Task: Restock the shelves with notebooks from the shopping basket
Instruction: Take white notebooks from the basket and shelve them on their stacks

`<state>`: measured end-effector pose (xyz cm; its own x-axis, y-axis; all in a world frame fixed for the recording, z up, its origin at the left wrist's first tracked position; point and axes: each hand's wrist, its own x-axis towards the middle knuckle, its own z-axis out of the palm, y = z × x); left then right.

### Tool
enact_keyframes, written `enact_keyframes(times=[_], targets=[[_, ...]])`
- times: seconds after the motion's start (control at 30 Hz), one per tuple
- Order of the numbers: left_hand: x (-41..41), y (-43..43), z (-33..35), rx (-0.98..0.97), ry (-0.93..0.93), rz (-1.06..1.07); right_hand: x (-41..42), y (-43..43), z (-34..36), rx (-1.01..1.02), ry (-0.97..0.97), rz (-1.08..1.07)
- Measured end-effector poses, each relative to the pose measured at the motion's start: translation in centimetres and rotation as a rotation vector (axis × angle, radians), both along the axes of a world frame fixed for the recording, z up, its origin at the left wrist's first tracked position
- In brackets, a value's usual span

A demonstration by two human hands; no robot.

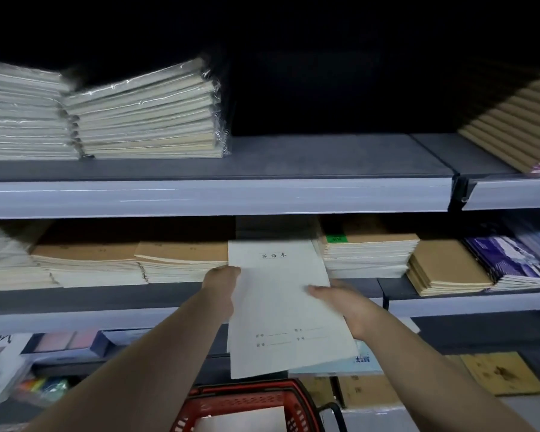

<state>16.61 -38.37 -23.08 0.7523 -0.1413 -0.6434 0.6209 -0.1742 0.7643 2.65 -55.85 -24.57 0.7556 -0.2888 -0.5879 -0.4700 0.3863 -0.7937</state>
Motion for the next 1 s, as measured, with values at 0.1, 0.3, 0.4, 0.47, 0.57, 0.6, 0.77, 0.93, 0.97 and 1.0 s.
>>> enact_keyframes(times=[0.1,0.3,0.4,0.47,0.57,0.6,0.77,0.93,0.97,1.0], targets=[[-0.2,0.5,0.5,-0.095,0.043,-0.032,0.3,0.1,-0.4,-0.139,0.055,0.034],[0.2,1.1,0.8,-0.183,0.003,-0.086,2.2,-0.3,-0.4,-0.23,0.125,0.017],[-0.1,1.6,1.0,-0.143,0.062,-0.25,2.8,-0.4,0.0,-0.277,0.173,-0.019],[-0.1,1.7,0.8,-0.112,0.07,-0.326,2.8,-0.4,0.1,-0.261,0.192,-0.034],[0.0,1.4,0.5,-0.033,0.009,-0.307,2.2,-0.4,-0.1,-0.005,0.129,-0.065],[0.1,1.2,0.3,-0.013,-0.012,-0.3,1.7,-0.3,-0.1,0.08,0.098,-0.052],[0.3,1.0,-0.6,-0.016,-0.037,-0.241,-0.9,-0.4,-1.0,0.221,0.12,0.068],[-0.6,1.2,-0.6,-0.213,0.161,-0.342,-0.7,-0.2,-0.2,0.142,0.096,-0.11],[-0.7,1.5,-0.6,-0.199,0.175,-0.378,-0.4,0.0,-0.1,0.104,0.092,-0.143],[-0.7,1.8,-0.6,-0.187,0.191,-0.421,0.0,0.3,0.0,0.081,0.082,-0.186]])
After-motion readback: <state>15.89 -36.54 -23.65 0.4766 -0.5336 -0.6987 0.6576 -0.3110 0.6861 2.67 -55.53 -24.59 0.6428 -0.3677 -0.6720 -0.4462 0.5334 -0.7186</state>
